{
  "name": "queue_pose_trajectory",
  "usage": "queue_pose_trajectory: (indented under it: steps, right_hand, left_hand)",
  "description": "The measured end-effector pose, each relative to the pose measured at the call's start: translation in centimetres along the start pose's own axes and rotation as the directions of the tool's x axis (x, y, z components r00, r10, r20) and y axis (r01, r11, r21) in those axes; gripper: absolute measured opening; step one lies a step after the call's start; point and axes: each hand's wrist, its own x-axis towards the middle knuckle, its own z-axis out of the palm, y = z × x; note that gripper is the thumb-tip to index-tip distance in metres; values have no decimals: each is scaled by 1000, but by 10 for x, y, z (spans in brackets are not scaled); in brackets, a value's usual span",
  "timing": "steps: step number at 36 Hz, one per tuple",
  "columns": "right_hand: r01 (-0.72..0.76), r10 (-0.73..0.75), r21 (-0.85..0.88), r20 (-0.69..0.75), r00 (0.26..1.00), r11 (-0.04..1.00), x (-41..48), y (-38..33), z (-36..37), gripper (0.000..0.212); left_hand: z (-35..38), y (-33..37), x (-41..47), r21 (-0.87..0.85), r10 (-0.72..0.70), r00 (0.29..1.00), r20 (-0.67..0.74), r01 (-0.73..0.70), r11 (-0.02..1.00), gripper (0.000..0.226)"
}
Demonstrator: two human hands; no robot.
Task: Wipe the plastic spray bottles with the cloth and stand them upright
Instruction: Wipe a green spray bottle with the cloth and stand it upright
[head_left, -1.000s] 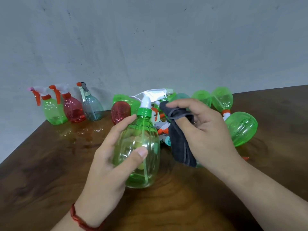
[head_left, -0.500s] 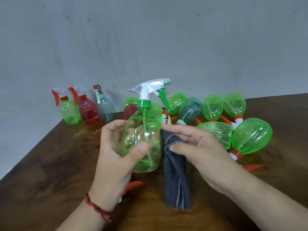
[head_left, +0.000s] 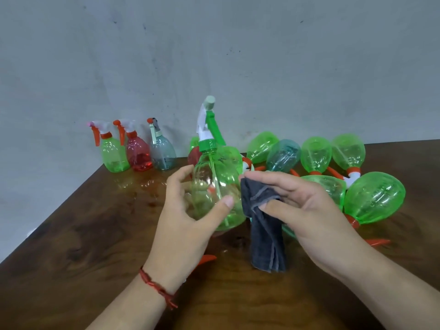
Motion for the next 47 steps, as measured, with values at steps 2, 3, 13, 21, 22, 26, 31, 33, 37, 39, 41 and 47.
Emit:
queue_pose_trajectory:
  steps: [2,3,13,21,22,26,31,33,37,39,41,47]
  right_hand:
    - [25,-26,-43,-18,1000,999,1,-2,-1,52]
    - [34,-36,-61,-41,998,998,1,-3,-2,51]
    - [-40,36,-130,-35,999,991,1,-16,30,53]
    - [-102,114,-181,58,992,978,22,-35,93,50]
    - [-110,119,-151,52,991,982,25,-36,98,50]
    - [-147,147,4,0,989,989,32,-33,112,41]
    - [-158,159,29,-41,986,987,34,-15,114,35]
    - [-163,165,50,-61,984,985,37,-10,111,36]
    - [-166,183,179,-83,980,970,38,-2,102,38]
    - [-165,192,247,-89,977,955,36,1,99,37]
    - [-160,191,300,-78,979,941,33,4,95,35]
    - [-157,201,388,-75,977,908,29,11,87,36]
  left_hand:
    - [0,0,0,-43,-11,1000,-4,11,999,78]
    - [-1,1,0,-68,-9,1000,-6,9,998,78]
    - [-28,18,0,-109,3,1000,5,-2,994,74]
    - [-111,2,10,151,-8,985,-172,34,988,72]
    - [-124,-7,16,172,-26,981,-192,60,983,71]
    - [-169,-50,46,251,-112,962,-249,176,952,77]
    - [-207,-108,96,242,-219,934,-284,290,926,91]
    - [-216,-129,116,214,-228,924,-306,300,930,100]
    - [-220,-143,144,260,-216,936,-279,290,921,89]
    - [-220,-148,154,314,-213,938,-275,297,902,92]
    - [-217,-156,161,360,-216,937,-275,308,881,89]
    - [-215,-162,167,517,-202,937,-286,328,790,83]
